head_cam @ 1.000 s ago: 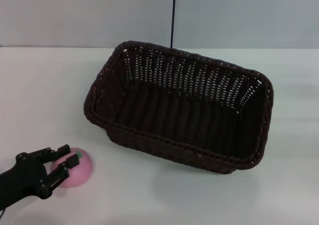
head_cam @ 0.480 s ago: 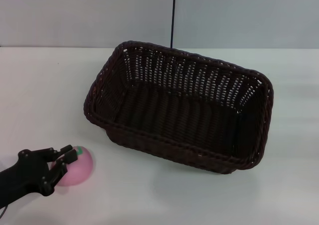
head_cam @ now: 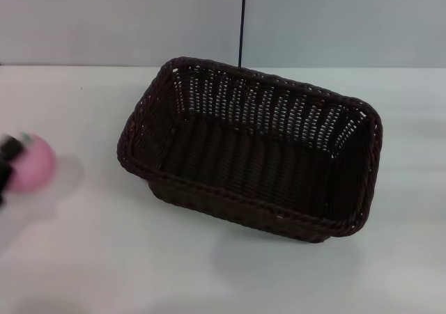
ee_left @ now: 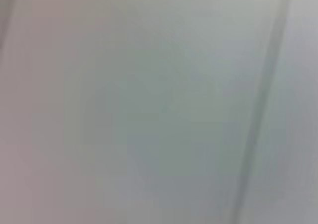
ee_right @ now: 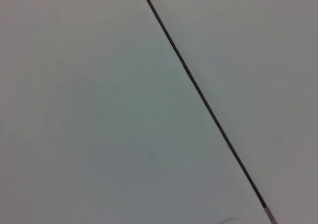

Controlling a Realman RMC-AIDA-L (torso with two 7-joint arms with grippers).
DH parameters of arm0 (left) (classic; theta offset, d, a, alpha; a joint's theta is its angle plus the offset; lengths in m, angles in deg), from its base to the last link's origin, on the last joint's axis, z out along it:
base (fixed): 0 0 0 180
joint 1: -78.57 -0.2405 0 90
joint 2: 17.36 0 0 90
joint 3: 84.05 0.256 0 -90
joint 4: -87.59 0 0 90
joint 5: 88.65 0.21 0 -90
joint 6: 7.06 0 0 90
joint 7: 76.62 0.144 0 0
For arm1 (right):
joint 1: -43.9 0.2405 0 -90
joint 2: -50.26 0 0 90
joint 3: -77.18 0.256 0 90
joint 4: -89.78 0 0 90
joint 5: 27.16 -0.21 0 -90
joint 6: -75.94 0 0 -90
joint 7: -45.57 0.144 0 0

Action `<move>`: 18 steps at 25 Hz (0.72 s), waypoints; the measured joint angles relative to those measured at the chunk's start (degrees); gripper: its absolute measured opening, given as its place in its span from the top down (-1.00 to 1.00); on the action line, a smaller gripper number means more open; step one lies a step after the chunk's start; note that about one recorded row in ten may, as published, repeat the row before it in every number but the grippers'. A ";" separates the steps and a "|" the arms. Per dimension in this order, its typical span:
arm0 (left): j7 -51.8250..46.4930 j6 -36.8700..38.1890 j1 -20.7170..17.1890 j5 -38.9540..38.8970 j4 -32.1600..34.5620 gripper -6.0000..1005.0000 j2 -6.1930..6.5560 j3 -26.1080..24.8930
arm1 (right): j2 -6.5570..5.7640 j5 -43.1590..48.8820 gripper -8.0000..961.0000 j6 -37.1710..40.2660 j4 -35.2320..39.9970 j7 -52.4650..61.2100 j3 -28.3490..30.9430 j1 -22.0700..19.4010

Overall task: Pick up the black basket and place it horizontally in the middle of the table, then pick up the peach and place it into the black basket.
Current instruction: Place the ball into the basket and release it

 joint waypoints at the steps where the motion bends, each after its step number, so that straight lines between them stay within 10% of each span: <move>1: 0.02 1.08 0.39 -0.31 -1.09 0.88 0.06 -2.61 | 0.00 0.00 -0.14 0.00 -0.01 0.00 0.01 -0.06; 10: 5.69 4.05 9.62 -2.26 -13.39 0.87 -0.30 -6.15 | 0.00 0.00 -0.14 0.01 -0.29 -0.08 0.08 -0.20; 18: 7.45 0.26 18.63 -1.01 -18.90 0.85 -0.74 4.76 | 0.00 0.00 -0.14 0.01 -0.87 -0.09 0.08 -0.59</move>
